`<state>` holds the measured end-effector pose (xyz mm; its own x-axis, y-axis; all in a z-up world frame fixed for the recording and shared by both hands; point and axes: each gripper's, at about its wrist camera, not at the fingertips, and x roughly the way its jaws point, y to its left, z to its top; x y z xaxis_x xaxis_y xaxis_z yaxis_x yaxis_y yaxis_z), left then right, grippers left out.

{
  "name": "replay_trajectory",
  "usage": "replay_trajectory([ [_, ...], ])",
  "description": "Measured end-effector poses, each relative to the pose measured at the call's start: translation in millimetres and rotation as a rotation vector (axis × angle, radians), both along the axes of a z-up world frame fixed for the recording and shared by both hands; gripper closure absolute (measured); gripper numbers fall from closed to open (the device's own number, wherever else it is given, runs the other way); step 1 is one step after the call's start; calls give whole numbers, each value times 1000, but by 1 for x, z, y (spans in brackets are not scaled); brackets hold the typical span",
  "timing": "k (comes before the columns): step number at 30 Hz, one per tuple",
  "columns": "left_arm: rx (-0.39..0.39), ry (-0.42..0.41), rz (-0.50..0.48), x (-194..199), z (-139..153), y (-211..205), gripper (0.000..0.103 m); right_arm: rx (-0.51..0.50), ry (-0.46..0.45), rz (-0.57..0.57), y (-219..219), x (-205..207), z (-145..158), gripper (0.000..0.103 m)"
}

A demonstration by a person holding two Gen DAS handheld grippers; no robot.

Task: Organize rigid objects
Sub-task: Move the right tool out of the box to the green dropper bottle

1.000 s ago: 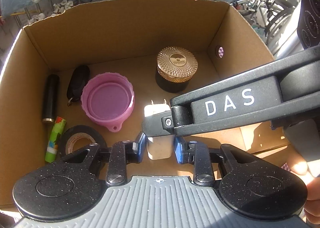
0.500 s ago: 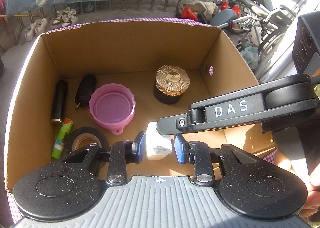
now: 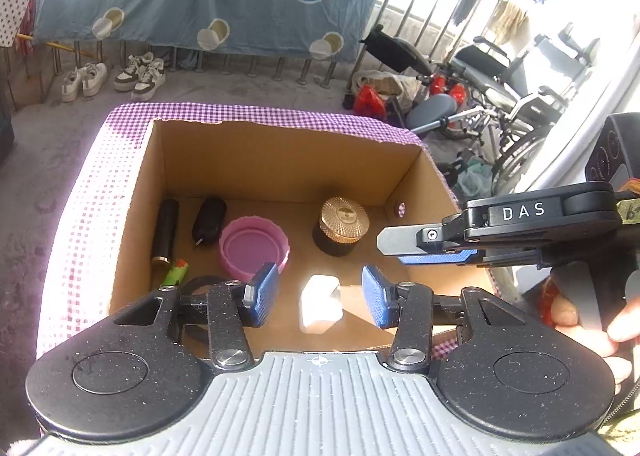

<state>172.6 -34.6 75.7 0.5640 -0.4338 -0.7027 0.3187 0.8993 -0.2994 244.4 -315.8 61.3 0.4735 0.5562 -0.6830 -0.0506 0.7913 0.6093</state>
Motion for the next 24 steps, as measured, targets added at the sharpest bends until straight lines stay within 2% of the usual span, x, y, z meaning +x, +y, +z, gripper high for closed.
replay_trajectory([
  [3, -26, -25, -16, -18, 7, 10, 38, 22, -52, 1, -5, -26, 15, 65],
  [5, -32, -49, -37, -32, 10, 17, 32, 51, -82, -4, -9, -45, 25, 65],
  [8, -18, -97, -66, -55, 10, 29, 24, 89, -140, -12, -16, -81, 35, 65],
  [11, 11, -128, -90, -74, 4, 33, 20, 81, -188, -15, -11, -109, 38, 64],
  [17, 51, -160, -157, -105, -26, 29, 20, -7, -238, 11, 19, -144, 22, 63],
  [20, 87, -173, -149, -109, -46, 25, 20, -64, -276, 63, 43, -148, 16, 63],
  [22, 122, -177, -123, -109, -60, 22, 22, -114, -304, 104, 61, -148, 12, 63],
  [24, 158, -185, -102, -108, -75, 17, 30, -177, -335, 144, 80, -149, 9, 63],
])
